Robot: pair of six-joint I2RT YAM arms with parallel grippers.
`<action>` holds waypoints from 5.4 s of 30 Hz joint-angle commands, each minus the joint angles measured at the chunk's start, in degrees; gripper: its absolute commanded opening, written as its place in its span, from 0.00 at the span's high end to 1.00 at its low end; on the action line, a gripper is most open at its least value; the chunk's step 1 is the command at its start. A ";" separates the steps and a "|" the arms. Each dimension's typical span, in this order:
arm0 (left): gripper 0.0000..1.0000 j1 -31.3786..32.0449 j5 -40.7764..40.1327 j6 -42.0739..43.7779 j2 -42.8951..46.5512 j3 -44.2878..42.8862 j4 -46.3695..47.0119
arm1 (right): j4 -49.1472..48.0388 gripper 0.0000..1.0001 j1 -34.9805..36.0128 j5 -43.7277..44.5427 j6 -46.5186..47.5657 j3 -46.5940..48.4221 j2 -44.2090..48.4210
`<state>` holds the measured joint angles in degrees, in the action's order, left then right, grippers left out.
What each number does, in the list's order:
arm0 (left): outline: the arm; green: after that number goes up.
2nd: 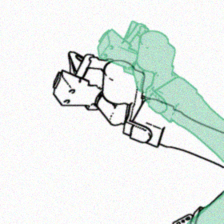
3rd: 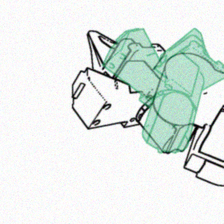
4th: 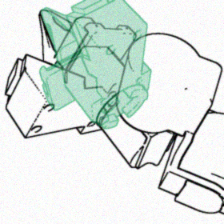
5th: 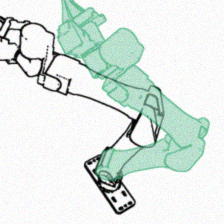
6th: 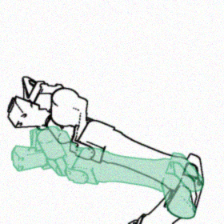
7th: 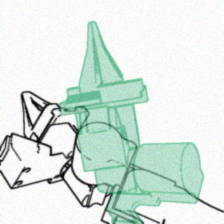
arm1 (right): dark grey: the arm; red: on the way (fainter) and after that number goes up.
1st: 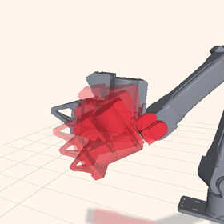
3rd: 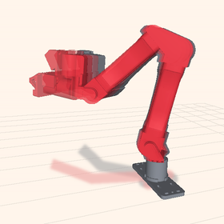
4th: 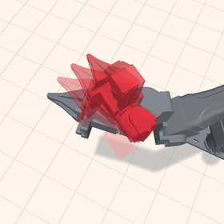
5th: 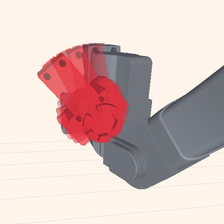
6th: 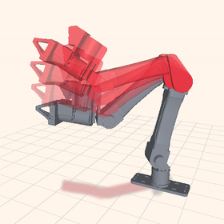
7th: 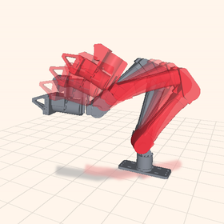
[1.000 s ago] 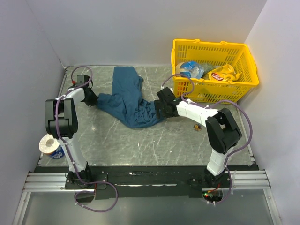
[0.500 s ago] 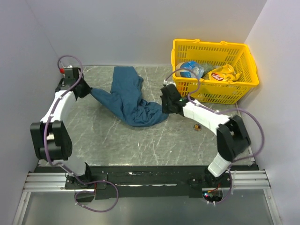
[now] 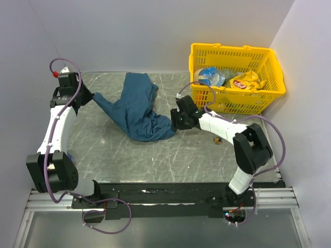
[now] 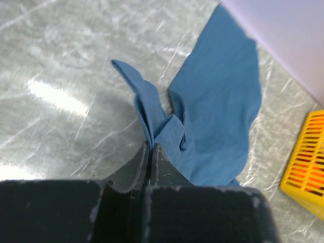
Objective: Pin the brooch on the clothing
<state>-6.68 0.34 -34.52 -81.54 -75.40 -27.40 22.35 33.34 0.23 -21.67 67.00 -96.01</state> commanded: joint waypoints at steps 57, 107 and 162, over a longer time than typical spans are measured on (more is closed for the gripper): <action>0.99 -0.71 11.35 1.83 9.22 -34.11 -4.68 | -10.57 1.00 -2.40 -14.02 5.68 17.00 32.66; 0.30 -3.08 1.05 2.53 15.20 1.91 -16.28 | 1.82 1.00 10.52 -15.44 5.41 -23.24 38.19; 0.99 54.14 -2.88 -36.40 13.76 43.05 -18.10 | 12.45 1.00 13.24 -17.54 3.57 -18.93 12.77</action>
<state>47.07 -0.38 -66.94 -72.25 -33.71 -34.96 30.06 44.88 -16.67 -18.70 46.96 -84.88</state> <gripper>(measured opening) 0.019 0.011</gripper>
